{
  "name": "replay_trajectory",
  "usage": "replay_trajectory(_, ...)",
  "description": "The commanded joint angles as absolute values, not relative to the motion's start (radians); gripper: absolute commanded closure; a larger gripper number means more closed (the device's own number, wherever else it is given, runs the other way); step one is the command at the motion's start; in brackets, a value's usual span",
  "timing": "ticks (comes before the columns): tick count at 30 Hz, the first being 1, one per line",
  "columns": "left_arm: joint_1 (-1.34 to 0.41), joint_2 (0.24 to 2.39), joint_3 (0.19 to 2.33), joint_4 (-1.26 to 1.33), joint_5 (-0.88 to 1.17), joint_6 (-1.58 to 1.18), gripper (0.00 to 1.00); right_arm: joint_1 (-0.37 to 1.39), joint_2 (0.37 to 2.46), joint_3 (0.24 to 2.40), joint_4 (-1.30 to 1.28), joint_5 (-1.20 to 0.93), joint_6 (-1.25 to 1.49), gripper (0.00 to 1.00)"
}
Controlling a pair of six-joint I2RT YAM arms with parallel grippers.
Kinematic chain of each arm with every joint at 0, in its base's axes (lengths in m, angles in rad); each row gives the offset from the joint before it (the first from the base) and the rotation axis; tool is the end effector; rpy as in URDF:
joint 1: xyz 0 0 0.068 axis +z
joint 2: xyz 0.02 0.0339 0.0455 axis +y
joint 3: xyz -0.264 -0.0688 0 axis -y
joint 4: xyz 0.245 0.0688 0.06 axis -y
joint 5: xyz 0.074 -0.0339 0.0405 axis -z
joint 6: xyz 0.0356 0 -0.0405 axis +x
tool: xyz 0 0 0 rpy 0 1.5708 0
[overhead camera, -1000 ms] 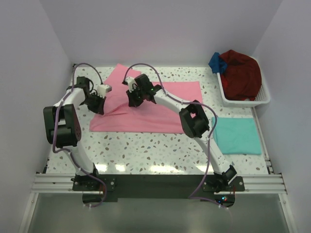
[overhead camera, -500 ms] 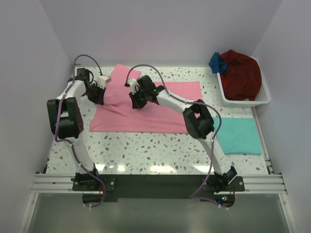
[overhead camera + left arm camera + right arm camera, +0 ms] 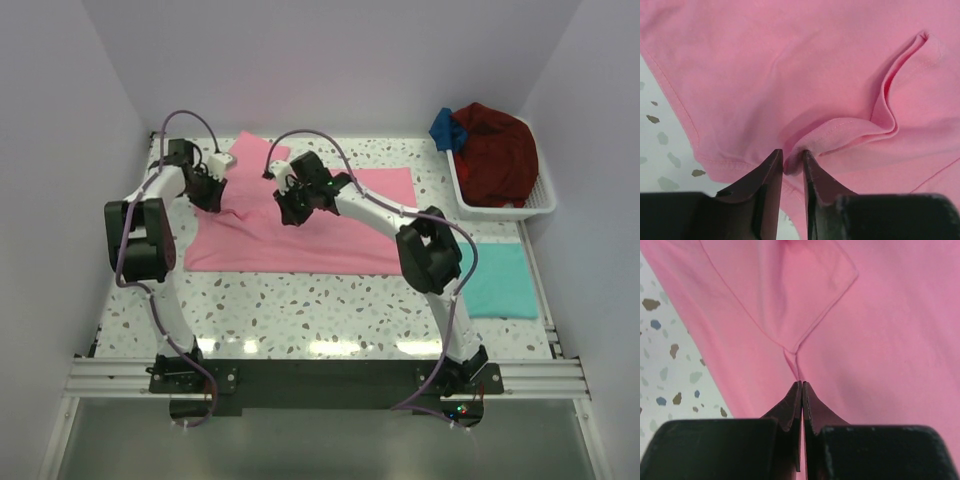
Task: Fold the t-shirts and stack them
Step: Fold the tshirt
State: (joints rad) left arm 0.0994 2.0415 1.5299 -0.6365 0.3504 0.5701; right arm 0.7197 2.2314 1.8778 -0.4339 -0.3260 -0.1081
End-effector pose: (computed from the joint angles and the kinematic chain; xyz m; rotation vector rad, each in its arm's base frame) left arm 0.4259 0.0302 0.1832 0.7077 2.5245 -0.2533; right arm 0.3750 0.3438 0.2171 -1.1164 2.1355 0.6760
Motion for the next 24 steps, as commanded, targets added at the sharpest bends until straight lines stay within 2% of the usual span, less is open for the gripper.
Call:
replay_trajectory(1,0.092,2.060,1.568,-0.568,0.330,0.575,0.69,0.712,2.131,1.821,-0.483,-0.310,-0.133,1.00)
replay_trajectory(2,0.094,2.063,1.574,-0.565,0.324,0.572,0.63,0.709,2.117,1.809,-0.489,-0.308,-0.135,1.00)
replay_trajectory(8,0.095,2.007,1.543,-0.496,0.302,0.549,0.57,0.666,2.020,1.681,-0.540,-0.295,-0.135,1.00)
replay_trajectory(14,0.043,1.957,1.618,-0.595,0.435,0.615,0.46,0.592,1.991,1.628,-0.650,-0.316,-0.132,1.00)
replay_trajectory(24,-0.080,2.106,1.736,-0.713,0.477,0.687,0.45,0.543,1.977,1.548,-0.673,-0.302,-0.135,1.00)
